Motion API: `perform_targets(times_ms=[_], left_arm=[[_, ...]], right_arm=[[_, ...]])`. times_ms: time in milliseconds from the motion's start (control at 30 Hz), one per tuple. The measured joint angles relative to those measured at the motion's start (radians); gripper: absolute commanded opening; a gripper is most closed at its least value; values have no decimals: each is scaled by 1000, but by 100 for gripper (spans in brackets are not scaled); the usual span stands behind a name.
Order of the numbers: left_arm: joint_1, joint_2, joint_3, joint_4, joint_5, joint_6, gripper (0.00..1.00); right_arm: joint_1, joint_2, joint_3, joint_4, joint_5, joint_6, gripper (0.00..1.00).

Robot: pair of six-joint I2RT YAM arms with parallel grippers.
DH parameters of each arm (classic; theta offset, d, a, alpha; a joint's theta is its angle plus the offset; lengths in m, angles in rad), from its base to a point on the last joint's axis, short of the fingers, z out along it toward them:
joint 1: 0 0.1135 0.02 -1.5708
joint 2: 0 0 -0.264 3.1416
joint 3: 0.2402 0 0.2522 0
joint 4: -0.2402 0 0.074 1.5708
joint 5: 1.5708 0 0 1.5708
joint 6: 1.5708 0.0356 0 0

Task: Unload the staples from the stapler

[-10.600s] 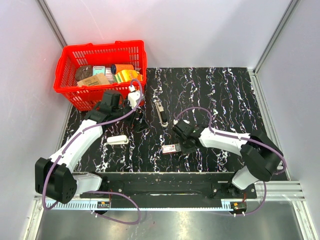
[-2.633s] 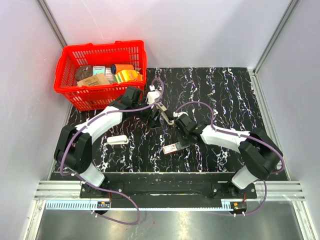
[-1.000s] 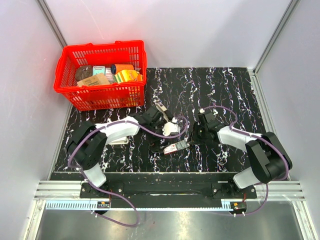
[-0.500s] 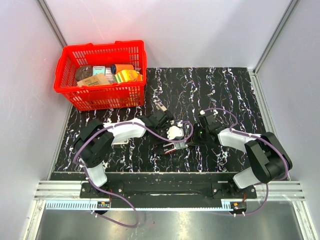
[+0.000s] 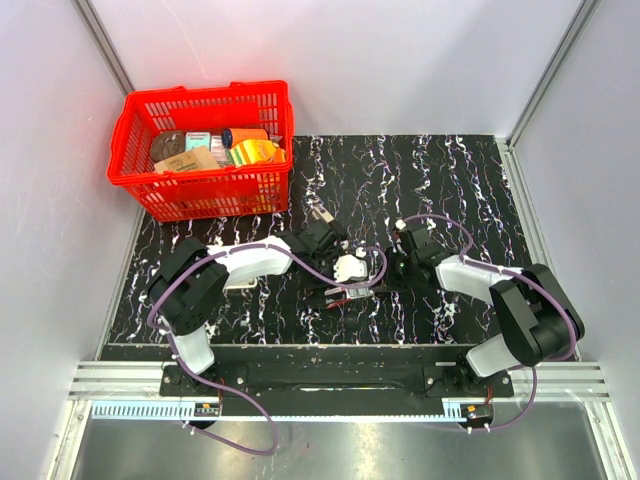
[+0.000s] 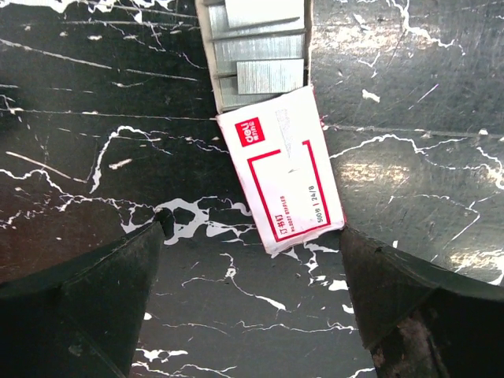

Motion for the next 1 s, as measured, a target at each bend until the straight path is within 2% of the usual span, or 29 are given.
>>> perform_targets(times_ms=[400, 1000], left_arm=[[-1, 2, 23, -29, 0, 148, 99], [-19, 16, 34, -56, 12, 216, 99]], right_arm=[[0, 64, 80, -54, -52, -101, 19], [3, 124, 110, -24, -101, -121, 19]])
